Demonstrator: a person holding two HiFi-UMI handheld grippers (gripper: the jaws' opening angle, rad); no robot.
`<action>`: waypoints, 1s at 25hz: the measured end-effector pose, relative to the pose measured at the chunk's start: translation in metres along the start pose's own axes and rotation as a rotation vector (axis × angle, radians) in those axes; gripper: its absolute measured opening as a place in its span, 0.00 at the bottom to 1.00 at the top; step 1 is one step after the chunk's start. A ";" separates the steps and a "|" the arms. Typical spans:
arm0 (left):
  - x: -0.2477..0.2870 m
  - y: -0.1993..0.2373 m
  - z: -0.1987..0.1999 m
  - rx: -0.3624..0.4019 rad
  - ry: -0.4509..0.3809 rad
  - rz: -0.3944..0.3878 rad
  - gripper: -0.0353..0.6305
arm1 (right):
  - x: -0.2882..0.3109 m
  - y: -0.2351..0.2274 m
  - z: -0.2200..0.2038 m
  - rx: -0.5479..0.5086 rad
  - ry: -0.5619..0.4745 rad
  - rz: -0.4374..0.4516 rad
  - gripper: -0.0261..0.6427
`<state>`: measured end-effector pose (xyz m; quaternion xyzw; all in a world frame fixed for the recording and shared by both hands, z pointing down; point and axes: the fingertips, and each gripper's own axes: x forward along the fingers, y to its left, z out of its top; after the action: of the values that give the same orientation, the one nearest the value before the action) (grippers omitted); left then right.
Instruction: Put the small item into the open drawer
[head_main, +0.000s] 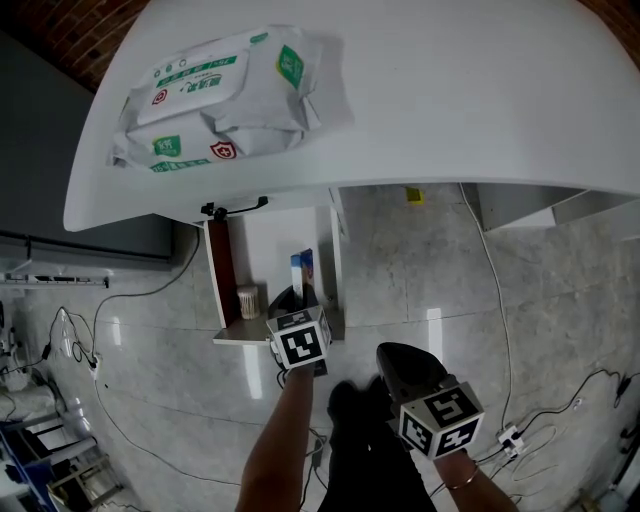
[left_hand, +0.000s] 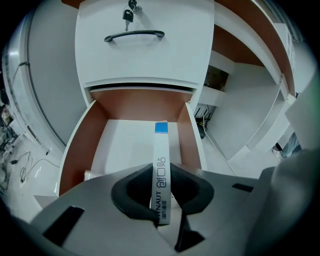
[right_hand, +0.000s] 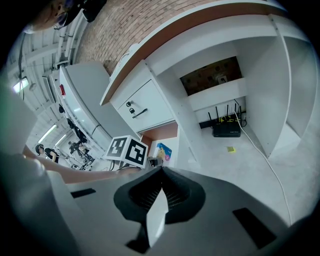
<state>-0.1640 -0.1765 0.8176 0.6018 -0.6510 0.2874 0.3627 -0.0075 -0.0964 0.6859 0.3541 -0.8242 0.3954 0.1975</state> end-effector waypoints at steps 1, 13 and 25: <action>0.002 0.000 -0.001 -0.002 0.011 0.002 0.19 | 0.001 -0.001 0.000 -0.003 0.003 0.001 0.05; 0.033 0.002 -0.022 0.048 0.203 0.045 0.19 | 0.010 -0.001 -0.004 -0.006 0.023 0.002 0.05; 0.047 0.001 -0.041 0.047 0.359 0.016 0.19 | 0.012 -0.006 -0.004 0.003 0.028 -0.007 0.05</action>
<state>-0.1604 -0.1704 0.8792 0.5438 -0.5736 0.4081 0.4568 -0.0110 -0.1009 0.6982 0.3517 -0.8195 0.4009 0.2099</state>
